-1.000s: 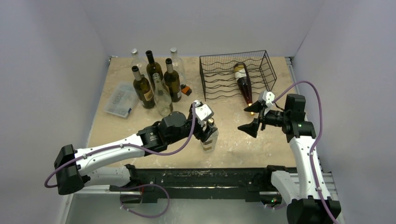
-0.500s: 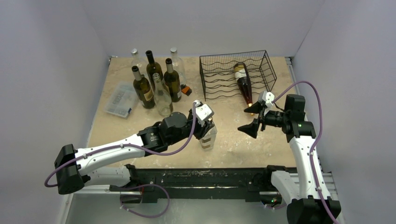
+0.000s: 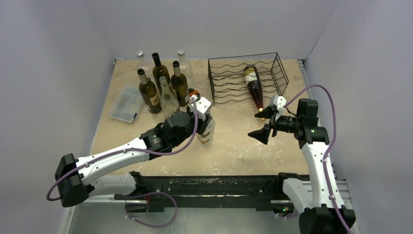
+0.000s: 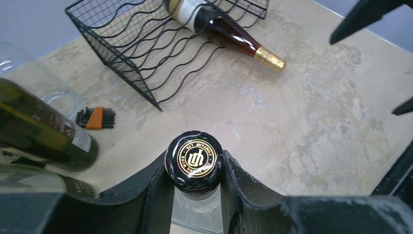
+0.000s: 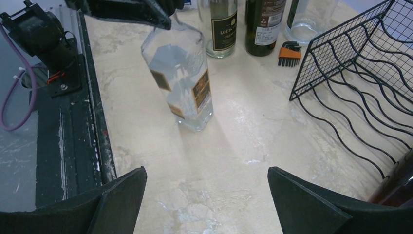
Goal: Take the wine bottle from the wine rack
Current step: Place the wine bottle at the center of the board, then pick up the wine bottle from the wine rack.
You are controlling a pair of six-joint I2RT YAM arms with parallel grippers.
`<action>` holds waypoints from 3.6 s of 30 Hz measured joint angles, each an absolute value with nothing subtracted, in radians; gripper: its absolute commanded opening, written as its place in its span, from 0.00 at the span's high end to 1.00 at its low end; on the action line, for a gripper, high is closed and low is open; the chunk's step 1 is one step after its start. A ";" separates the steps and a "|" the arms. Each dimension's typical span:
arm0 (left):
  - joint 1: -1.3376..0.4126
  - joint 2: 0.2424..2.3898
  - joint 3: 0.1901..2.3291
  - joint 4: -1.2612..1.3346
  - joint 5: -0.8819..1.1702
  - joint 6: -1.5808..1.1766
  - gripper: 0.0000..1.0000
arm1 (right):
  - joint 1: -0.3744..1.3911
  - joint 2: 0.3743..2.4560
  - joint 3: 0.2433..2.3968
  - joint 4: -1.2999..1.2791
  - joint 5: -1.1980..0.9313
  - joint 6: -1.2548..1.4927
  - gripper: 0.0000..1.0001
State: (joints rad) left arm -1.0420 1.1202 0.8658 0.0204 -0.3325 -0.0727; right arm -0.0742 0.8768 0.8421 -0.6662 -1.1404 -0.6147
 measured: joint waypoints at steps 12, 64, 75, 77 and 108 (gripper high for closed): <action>-0.865 1.196 0.872 0.130 -0.386 -0.086 1.00 | -0.074 0.877 0.842 -0.667 -1.139 -0.621 0.01; -0.635 1.261 1.019 0.189 -0.322 -0.148 0.01 | -0.074 0.877 0.842 -0.677 -1.135 -0.629 0.01; -0.633 1.049 1.019 0.065 -0.169 -0.138 0.00 | -0.074 0.877 0.842 -0.676 -1.116 -0.629 0.01; -0.632 1.012 1.019 0.022 -0.134 -0.137 0.00 | -0.074 0.878 0.842 -0.675 -1.114 -0.628 0.01; -0.628 0.670 0.821 -0.354 -0.023 0.102 0.00 | -0.074 1.102 0.880 -0.562 -0.928 -0.743 0.01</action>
State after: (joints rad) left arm -0.6285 0.6704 0.8207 -0.3538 -0.0231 0.1024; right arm -0.0742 1.1019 0.8803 -0.5621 -0.9279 -0.7425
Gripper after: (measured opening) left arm 0.998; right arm 0.987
